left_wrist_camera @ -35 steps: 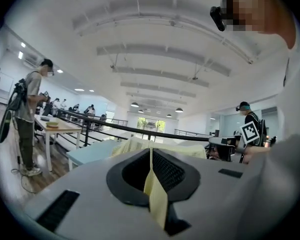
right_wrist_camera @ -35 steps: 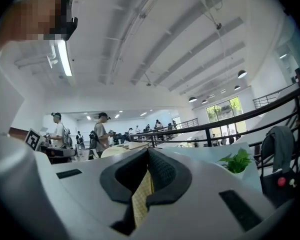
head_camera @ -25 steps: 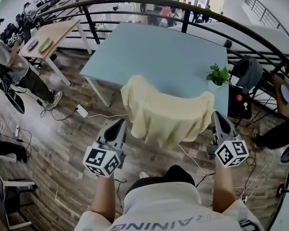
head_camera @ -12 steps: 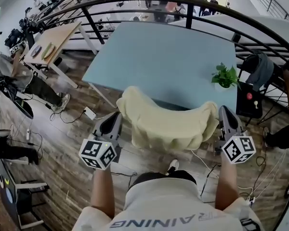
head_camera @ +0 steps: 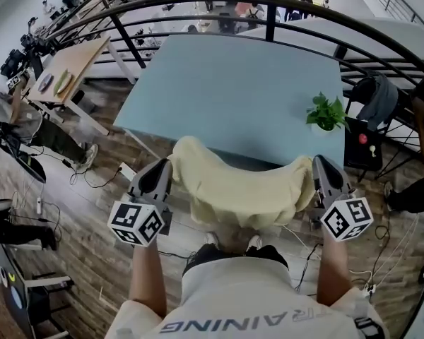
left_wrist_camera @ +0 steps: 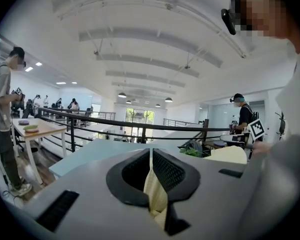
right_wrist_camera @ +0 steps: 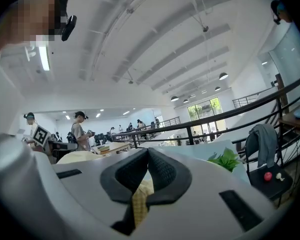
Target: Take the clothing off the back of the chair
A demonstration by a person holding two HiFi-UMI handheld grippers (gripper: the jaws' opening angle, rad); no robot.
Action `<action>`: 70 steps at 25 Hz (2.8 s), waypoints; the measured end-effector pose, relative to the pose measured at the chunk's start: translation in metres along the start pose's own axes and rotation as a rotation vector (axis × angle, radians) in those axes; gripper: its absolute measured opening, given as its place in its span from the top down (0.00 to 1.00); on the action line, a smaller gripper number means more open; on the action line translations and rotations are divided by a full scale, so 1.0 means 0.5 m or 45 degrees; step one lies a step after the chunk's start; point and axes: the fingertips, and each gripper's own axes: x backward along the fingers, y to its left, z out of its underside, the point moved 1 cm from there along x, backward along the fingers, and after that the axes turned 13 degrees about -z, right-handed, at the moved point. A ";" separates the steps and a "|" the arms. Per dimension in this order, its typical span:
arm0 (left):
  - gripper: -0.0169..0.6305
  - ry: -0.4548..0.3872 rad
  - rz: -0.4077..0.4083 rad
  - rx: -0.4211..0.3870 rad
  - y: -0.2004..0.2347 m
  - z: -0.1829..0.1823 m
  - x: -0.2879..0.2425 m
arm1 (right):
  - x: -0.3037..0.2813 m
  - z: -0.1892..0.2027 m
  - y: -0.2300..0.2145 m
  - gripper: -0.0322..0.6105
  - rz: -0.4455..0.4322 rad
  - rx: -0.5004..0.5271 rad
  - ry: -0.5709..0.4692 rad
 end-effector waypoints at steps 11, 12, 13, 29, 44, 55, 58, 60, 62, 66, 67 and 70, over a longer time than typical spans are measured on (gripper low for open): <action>0.66 0.446 0.355 -0.197 0.051 0.038 -0.160 | -0.016 0.051 -0.043 0.67 -0.079 0.015 0.498; 0.61 0.496 0.401 -0.166 0.050 0.040 -0.172 | -0.014 0.055 -0.049 0.65 -0.097 -0.038 0.513; 0.58 0.539 0.452 -0.113 0.048 0.040 -0.184 | -0.013 0.060 -0.054 0.61 -0.126 -0.102 0.527; 0.49 0.982 1.059 0.578 -0.030 0.109 -0.243 | -0.043 0.137 -0.069 0.46 -0.622 -0.811 0.507; 0.90 0.402 0.519 0.090 0.015 0.007 -0.180 | -0.008 0.042 -0.044 0.90 -0.280 -0.109 0.340; 0.90 -0.010 -0.052 -0.115 0.001 -0.061 -0.029 | 0.014 -0.013 -0.032 0.90 -0.068 0.121 0.110; 0.90 -0.050 -0.104 -0.075 -0.003 -0.062 0.012 | 0.018 -0.018 -0.025 0.90 -0.074 0.129 0.027; 0.90 -0.066 -0.111 -0.062 -0.011 -0.066 0.035 | 0.029 -0.028 -0.018 0.90 -0.068 0.127 -0.030; 0.91 -0.088 -0.106 -0.046 -0.018 -0.070 0.058 | 0.046 -0.035 -0.008 0.90 -0.062 0.132 -0.073; 0.91 -0.147 -0.086 -0.035 -0.014 -0.074 0.109 | 0.072 -0.043 0.030 0.90 -0.059 0.137 -0.111; 0.91 -0.157 -0.077 -0.033 -0.012 -0.075 0.120 | 0.081 -0.045 0.043 0.90 -0.048 0.136 -0.119; 0.91 -0.178 -0.036 -0.045 -0.015 -0.076 0.152 | 0.119 -0.048 0.084 0.90 0.013 0.153 -0.136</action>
